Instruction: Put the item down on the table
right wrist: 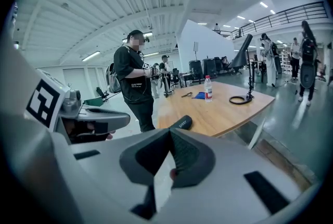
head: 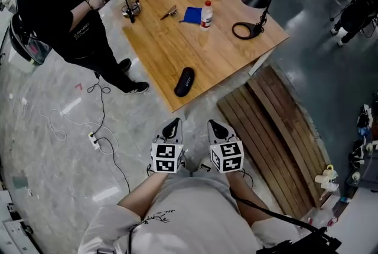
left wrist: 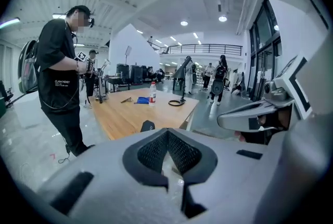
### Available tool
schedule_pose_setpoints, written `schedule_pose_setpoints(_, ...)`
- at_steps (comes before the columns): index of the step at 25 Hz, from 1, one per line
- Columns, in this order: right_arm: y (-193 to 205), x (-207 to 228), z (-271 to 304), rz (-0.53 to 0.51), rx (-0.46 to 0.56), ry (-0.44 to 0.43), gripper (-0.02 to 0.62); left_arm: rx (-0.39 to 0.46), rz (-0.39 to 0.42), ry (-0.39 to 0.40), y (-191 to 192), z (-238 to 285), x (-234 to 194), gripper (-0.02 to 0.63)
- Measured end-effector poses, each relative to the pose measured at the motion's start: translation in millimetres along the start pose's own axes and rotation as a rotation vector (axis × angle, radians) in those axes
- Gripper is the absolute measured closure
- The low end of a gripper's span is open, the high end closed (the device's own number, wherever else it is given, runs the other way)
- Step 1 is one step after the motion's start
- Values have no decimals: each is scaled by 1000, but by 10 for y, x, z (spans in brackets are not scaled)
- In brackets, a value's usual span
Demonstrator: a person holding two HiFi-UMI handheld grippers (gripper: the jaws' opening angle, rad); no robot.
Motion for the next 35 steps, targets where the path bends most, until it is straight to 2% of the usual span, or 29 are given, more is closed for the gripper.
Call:
schedule_pose_setpoints(3,14,-68,-112,36,20,-1,594,4,-35,1,-12,-79,73,600)
schedule_pose_setpoints(6,43,-156,-184,66,24,-23,594,29,-14,3,-117,-132,131,600)
schedule_pose_setpoints(15,19,-179,-287,24,41,40,594,40,20,38,-208,-211,236,600)
schedule_pose_setpoints(21,25,-196,-357,11,36,42,594,58,58,31,-260,-237,274,600)
schedule_pose_setpoints(35,-25,-128,-395,17,47,54,594,47,54,44,-244,-255,311,600)
Point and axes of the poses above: the fingertips, and each gripper's own axes: z forward along the fingers, x to its right, y out of its underside, the point moved 2 cm from there along -z, backward along the fingers, and after that the axes turned 12 degrees about z, right-handed, at the moved point
